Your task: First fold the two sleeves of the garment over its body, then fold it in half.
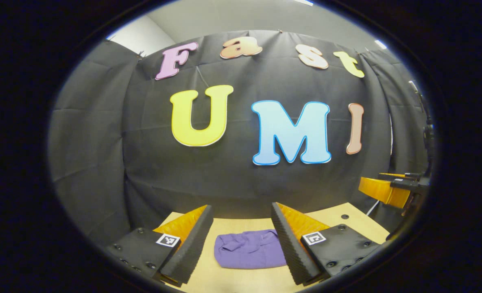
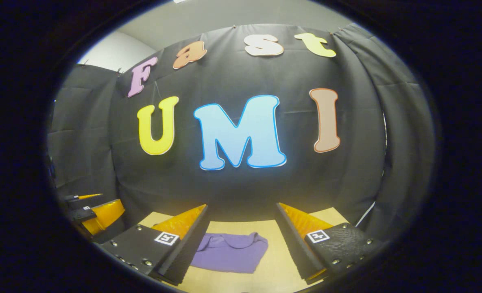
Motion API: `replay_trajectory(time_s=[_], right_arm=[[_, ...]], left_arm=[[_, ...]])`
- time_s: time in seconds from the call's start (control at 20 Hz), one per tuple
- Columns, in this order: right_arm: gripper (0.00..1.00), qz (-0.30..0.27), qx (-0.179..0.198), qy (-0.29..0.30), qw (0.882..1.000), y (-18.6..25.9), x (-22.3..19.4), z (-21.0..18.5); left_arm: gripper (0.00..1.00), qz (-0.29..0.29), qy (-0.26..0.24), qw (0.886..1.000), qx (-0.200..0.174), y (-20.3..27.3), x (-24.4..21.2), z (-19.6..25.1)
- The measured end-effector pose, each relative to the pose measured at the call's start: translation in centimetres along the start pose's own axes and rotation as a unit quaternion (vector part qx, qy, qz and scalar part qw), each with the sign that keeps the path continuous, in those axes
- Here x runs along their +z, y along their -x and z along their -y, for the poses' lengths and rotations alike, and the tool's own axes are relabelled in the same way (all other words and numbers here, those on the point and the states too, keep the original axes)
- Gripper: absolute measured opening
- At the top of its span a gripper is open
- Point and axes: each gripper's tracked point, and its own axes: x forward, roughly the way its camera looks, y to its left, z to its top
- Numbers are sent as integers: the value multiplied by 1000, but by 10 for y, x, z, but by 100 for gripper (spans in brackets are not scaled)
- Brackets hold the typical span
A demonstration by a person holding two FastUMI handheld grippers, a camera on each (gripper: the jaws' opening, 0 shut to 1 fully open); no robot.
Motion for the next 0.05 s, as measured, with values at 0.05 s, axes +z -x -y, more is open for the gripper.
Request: replay_trajectory(time_s=[0.05], right_arm=[[99, -2, 2, -1, 1000, 0, -2, -2]], left_arm=[[94, 1, 0, 1000, 1, 3, 0, 0]])
